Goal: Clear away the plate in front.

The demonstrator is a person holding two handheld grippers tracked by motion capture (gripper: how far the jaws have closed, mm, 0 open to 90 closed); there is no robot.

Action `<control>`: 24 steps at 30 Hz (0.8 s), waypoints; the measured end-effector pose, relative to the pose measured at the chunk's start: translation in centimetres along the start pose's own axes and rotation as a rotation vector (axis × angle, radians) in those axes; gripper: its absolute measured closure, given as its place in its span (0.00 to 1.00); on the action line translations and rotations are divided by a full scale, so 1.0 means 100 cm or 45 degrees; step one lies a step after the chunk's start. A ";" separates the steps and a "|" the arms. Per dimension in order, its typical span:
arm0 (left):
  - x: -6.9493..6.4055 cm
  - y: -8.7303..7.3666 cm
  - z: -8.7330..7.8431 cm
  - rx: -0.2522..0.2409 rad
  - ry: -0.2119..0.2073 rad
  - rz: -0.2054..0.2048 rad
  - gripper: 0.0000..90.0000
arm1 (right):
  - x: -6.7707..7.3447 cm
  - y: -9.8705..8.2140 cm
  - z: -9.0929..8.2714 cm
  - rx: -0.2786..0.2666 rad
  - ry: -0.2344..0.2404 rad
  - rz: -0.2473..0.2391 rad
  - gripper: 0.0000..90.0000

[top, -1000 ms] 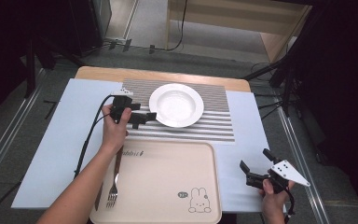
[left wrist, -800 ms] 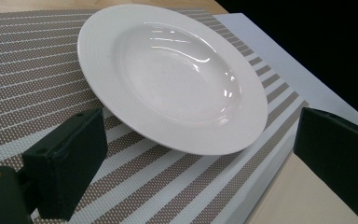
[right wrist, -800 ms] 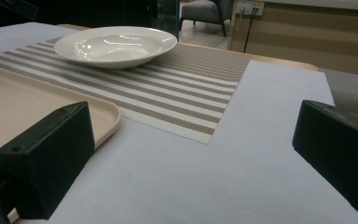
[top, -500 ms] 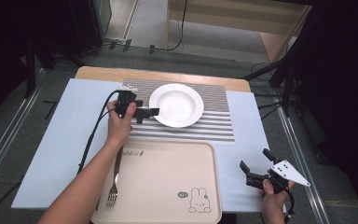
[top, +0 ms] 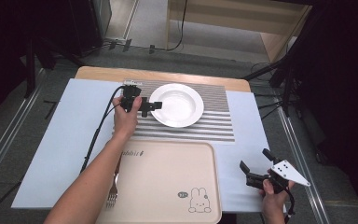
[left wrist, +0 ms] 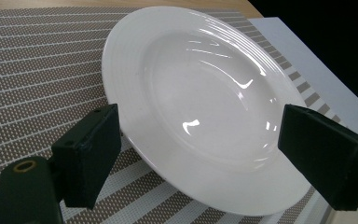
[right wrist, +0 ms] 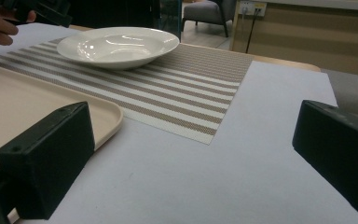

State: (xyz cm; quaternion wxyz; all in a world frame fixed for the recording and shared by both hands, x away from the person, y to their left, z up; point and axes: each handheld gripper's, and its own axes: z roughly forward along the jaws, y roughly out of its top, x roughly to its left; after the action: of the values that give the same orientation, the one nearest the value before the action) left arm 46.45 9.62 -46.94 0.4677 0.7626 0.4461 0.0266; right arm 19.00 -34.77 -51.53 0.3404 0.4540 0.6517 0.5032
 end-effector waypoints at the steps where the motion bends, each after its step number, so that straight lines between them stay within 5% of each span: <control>1: 0.001 0.000 0.001 0.002 0.001 -0.007 0.14 | 0.000 0.000 0.000 0.001 0.000 0.003 0.00; 15: 0.014 -0.006 0.018 0.073 0.047 -0.068 0.15 | 0.000 0.000 0.000 0.000 0.002 0.003 0.00; 24: 0.006 -0.003 0.033 0.106 0.092 -0.089 0.29 | -0.001 0.000 0.000 -0.003 0.003 0.010 0.00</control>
State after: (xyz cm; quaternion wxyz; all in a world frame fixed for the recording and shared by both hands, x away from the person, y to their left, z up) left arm 48.12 7.83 -49.23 0.4197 0.7640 0.4897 0.0192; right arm 18.99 -34.87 -51.53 0.3383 0.4554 0.6498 0.5059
